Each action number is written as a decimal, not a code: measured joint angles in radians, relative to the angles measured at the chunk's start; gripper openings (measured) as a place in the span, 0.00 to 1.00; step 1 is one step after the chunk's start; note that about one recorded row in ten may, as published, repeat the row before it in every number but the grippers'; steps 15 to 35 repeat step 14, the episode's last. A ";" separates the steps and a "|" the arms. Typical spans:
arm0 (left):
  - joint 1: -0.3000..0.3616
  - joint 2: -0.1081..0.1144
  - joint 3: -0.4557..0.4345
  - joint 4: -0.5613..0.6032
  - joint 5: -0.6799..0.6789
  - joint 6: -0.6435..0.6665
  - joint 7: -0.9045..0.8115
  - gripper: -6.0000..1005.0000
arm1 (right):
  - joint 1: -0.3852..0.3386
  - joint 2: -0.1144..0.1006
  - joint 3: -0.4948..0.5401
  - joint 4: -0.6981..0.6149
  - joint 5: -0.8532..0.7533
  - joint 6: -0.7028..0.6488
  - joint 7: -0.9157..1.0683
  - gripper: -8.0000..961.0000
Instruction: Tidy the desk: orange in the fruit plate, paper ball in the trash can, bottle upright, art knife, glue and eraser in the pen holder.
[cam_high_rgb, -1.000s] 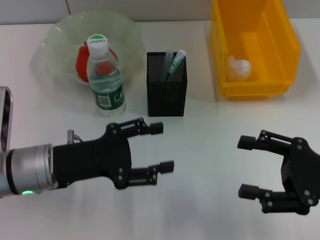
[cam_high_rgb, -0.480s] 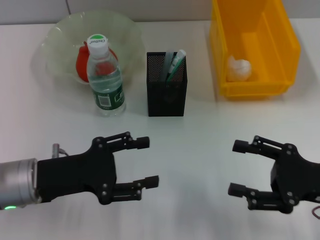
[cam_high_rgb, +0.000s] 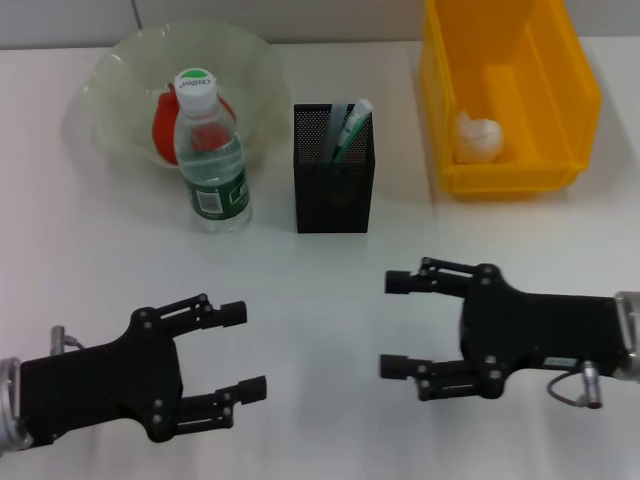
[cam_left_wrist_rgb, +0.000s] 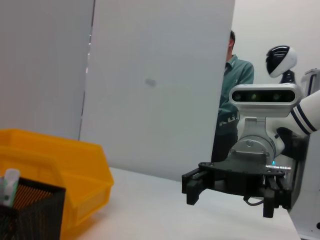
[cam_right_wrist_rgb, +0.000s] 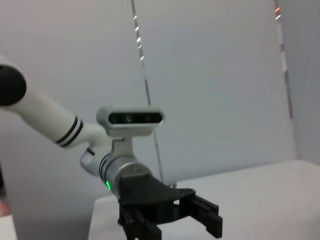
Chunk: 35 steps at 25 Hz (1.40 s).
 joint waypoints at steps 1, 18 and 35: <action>0.012 0.003 0.000 0.001 0.000 0.000 0.000 0.78 | 0.018 0.001 -0.024 0.010 0.003 0.016 0.001 0.87; 0.036 0.008 -0.015 0.011 -0.001 0.002 0.001 0.78 | 0.068 0.004 -0.033 0.052 0.009 0.023 0.002 0.87; 0.036 0.008 -0.015 0.011 -0.001 0.002 0.001 0.78 | 0.068 0.004 -0.033 0.052 0.009 0.023 0.002 0.87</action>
